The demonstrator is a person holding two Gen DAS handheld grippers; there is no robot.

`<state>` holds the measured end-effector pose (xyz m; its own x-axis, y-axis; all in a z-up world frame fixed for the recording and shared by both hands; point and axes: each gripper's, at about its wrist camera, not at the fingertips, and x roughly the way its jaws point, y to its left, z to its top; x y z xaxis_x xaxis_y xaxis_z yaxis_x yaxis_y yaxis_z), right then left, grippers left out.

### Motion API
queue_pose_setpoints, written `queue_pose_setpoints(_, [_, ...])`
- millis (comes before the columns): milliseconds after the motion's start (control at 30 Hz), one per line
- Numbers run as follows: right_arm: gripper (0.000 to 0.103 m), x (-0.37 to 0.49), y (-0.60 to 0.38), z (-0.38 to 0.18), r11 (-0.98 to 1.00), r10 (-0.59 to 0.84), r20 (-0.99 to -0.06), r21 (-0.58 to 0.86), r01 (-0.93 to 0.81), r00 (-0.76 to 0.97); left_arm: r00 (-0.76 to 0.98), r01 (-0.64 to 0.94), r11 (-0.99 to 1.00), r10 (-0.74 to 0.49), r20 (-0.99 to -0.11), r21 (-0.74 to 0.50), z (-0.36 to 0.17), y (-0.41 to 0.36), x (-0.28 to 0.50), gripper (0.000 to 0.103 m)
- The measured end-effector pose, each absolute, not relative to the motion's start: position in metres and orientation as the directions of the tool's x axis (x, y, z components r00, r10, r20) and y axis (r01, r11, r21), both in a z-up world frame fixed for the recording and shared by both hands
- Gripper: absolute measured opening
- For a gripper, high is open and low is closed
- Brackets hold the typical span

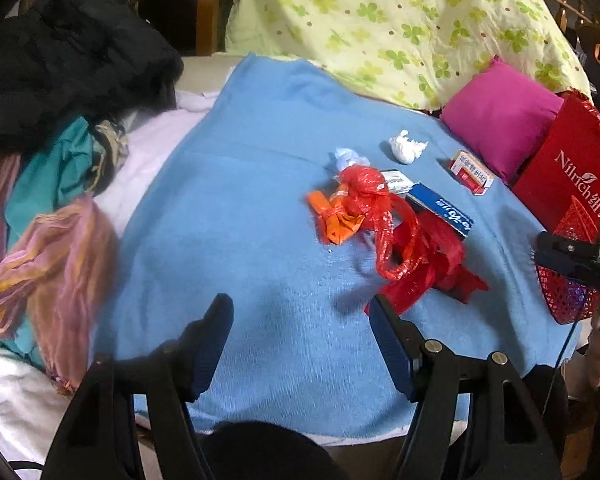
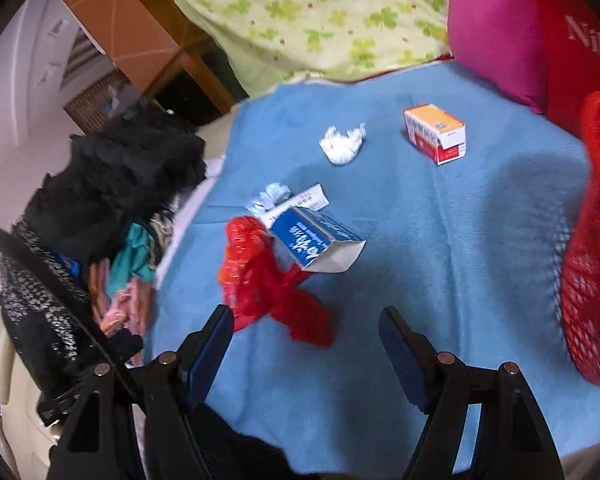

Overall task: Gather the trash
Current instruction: 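Move both grippers back toward the remaining trash on the blanket, then grasp the orange wrapper with the left gripper while the right grasps the blue toothpaste carton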

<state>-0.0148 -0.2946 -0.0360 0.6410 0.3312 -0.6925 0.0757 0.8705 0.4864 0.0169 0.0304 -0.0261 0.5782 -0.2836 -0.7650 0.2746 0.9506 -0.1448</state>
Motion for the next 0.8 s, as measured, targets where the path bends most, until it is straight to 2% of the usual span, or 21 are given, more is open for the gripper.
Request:
queue_pose_setpoints(300, [0.078,0.057,-0.298,-0.065,0.870,0.350,-0.717,0.487,0.075,0.603,0.561,0.330,0.929,-0.337,-0.756,-0.170,-0.022,-0.009,0.075,0.071])
queue_pose_setpoints(600, [0.078,0.114,-0.300,-0.094,0.835,0.424,-0.705,0.547,0.055,0.568,0.471,0.312,0.932,-0.321,-0.822,-0.185,-0.072,-0.010,0.129,0.071])
queue_pose_setpoints(733, [0.078,0.129,-0.293,-0.110,0.833,0.455,-0.719,0.552,0.035,0.526,0.421,0.328,0.906,-0.394,-0.817,-0.268,-0.086,-0.006,0.138,0.068])
queue_pose_setpoints(800, [0.078,0.131,-0.288,-0.116,0.836,0.462,-0.718,0.548,0.015,0.520,0.415,0.356,0.894,-0.412,-0.811,-0.272,-0.087,-0.013,0.140,0.068])
